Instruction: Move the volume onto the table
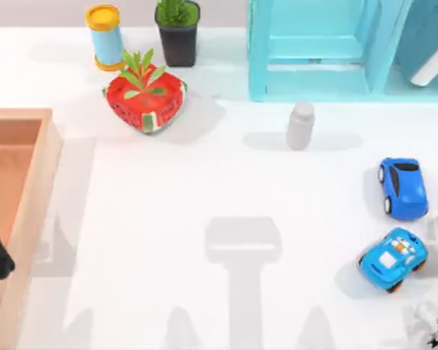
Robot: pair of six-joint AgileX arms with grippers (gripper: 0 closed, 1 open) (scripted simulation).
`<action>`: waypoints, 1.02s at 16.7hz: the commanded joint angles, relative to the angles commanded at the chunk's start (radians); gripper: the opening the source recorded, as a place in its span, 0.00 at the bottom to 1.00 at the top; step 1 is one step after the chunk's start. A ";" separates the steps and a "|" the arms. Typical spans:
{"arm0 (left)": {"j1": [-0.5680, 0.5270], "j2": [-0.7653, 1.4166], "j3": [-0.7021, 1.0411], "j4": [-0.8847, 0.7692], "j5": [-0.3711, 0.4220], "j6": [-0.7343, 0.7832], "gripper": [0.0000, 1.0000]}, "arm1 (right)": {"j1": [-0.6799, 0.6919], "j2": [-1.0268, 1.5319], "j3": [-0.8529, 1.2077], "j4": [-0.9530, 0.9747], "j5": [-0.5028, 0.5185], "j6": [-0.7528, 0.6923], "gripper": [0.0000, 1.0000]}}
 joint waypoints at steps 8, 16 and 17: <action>0.000 0.000 0.000 0.000 0.000 0.000 1.00 | -0.020 0.222 0.137 0.116 -0.040 0.058 1.00; 0.000 0.000 0.000 0.000 0.000 0.000 1.00 | -0.075 1.056 0.516 0.435 -0.144 0.190 1.00; 0.000 0.000 0.000 0.000 0.000 0.000 1.00 | -0.083 1.177 0.568 0.477 -0.157 0.207 1.00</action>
